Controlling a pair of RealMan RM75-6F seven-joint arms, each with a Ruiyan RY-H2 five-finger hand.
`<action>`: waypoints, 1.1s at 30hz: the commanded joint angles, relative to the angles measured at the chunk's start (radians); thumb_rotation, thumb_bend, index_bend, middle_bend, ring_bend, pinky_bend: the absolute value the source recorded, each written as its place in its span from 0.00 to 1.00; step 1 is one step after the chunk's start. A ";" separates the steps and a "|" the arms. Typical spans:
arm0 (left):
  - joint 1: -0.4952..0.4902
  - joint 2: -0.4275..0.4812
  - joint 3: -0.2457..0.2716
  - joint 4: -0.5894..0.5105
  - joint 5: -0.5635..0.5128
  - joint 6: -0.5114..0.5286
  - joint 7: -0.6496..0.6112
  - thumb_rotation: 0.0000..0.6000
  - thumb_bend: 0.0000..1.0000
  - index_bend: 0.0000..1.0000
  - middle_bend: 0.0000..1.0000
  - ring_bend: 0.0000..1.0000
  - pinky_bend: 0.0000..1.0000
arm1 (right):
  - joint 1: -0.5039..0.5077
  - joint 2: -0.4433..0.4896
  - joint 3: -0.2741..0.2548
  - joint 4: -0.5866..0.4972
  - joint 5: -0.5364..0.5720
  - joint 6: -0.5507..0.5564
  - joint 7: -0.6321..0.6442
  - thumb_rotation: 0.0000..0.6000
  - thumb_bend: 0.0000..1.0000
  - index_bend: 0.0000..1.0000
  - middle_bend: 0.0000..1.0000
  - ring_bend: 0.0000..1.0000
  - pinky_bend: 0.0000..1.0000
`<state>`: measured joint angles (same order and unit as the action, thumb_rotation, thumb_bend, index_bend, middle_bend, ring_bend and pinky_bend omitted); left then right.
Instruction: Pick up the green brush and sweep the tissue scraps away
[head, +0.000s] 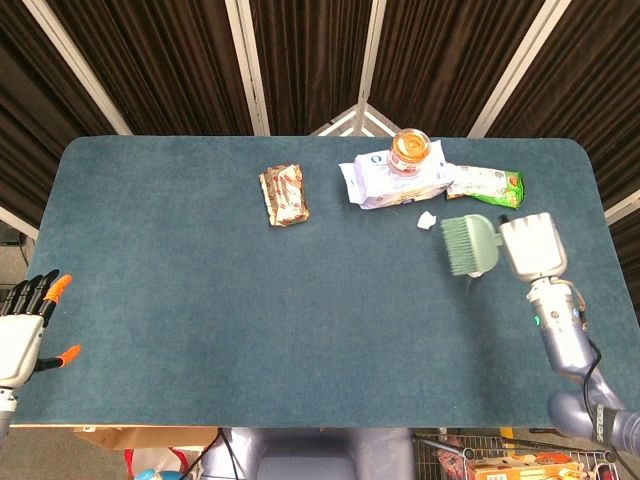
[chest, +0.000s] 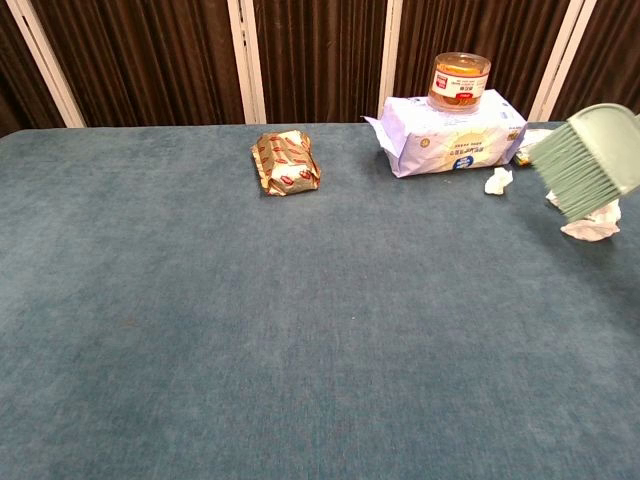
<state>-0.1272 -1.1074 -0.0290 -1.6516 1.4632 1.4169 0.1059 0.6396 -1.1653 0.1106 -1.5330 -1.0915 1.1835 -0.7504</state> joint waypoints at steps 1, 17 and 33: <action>0.001 -0.001 0.001 0.000 0.002 0.002 0.001 1.00 0.00 0.00 0.00 0.00 0.02 | -0.046 0.037 -0.011 -0.168 -0.044 0.024 0.102 1.00 0.55 0.74 0.95 0.98 0.92; 0.003 -0.007 0.006 0.002 0.007 0.002 0.014 1.00 0.00 0.00 0.00 0.00 0.02 | -0.048 -0.128 -0.044 -0.373 0.010 -0.029 0.085 1.00 0.55 0.74 0.95 0.98 0.92; 0.004 -0.001 0.007 0.006 0.001 -0.004 0.003 1.00 0.00 0.00 0.00 0.00 0.02 | -0.041 -0.275 -0.079 -0.267 0.058 0.048 -0.118 1.00 0.31 0.00 0.95 0.97 0.89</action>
<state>-0.1237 -1.1088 -0.0218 -1.6460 1.4645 1.4133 0.1088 0.6014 -1.4394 0.0362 -1.8072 -1.0369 1.2222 -0.8585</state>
